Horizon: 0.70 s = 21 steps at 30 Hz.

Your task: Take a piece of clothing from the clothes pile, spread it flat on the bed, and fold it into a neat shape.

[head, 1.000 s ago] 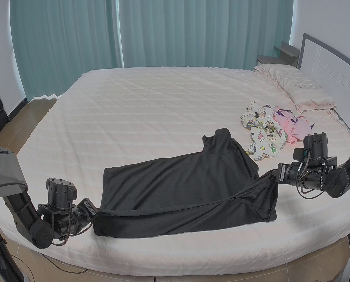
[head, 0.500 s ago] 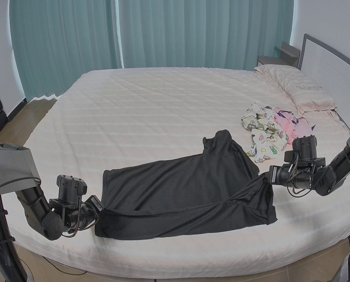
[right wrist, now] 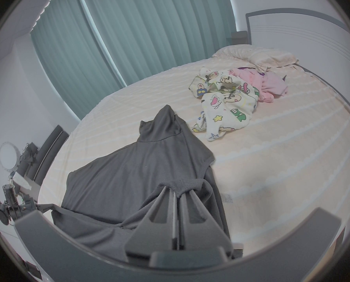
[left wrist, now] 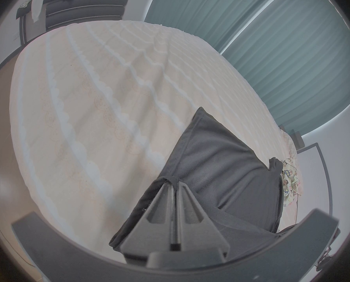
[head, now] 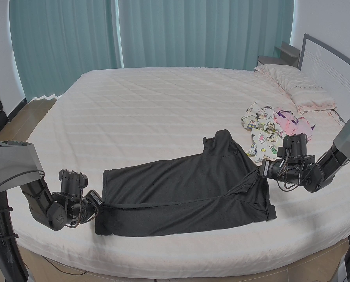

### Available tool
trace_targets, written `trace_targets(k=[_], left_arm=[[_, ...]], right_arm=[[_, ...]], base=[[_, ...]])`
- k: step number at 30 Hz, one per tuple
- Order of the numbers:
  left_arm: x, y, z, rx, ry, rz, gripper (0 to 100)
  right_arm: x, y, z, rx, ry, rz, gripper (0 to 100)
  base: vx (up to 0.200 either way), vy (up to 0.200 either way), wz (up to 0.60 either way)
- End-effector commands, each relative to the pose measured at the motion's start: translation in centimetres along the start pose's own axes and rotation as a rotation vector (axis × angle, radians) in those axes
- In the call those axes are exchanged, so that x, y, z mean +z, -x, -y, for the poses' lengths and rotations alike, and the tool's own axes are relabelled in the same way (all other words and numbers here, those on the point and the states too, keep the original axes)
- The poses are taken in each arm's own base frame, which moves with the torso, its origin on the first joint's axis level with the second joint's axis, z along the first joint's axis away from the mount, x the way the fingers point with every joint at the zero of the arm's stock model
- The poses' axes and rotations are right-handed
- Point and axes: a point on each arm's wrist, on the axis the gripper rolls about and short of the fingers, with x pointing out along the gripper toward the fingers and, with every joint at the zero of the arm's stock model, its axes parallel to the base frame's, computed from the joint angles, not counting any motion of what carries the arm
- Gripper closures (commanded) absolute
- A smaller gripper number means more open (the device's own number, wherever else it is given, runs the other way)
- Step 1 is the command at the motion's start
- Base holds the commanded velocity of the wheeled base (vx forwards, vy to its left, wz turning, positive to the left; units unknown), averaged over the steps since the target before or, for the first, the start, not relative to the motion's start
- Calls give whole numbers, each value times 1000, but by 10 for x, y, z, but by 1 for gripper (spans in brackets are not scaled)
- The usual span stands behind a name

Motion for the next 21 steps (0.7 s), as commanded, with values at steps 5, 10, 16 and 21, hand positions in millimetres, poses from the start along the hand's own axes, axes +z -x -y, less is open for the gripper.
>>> trace_targets(k=[5, 10, 16, 21], left_arm=[[8, -3, -6, 16, 24, 16, 100], [9, -5, -5, 13, 21, 21, 100], [11, -7, 0, -4, 17, 30, 100], [13, -8, 5, -33, 16, 16, 100]], right_arm=[[-6, -3, 14, -42, -41, -18, 100], [-2, -3, 15, -32, -73, 16, 100], [1, -2, 15, -21, -106, 54, 100], [-5, 0, 20, -36, -102, 26, 100]], base=[[0, 0, 0], [0, 0, 0], [0, 0, 0], [0, 0, 0]])
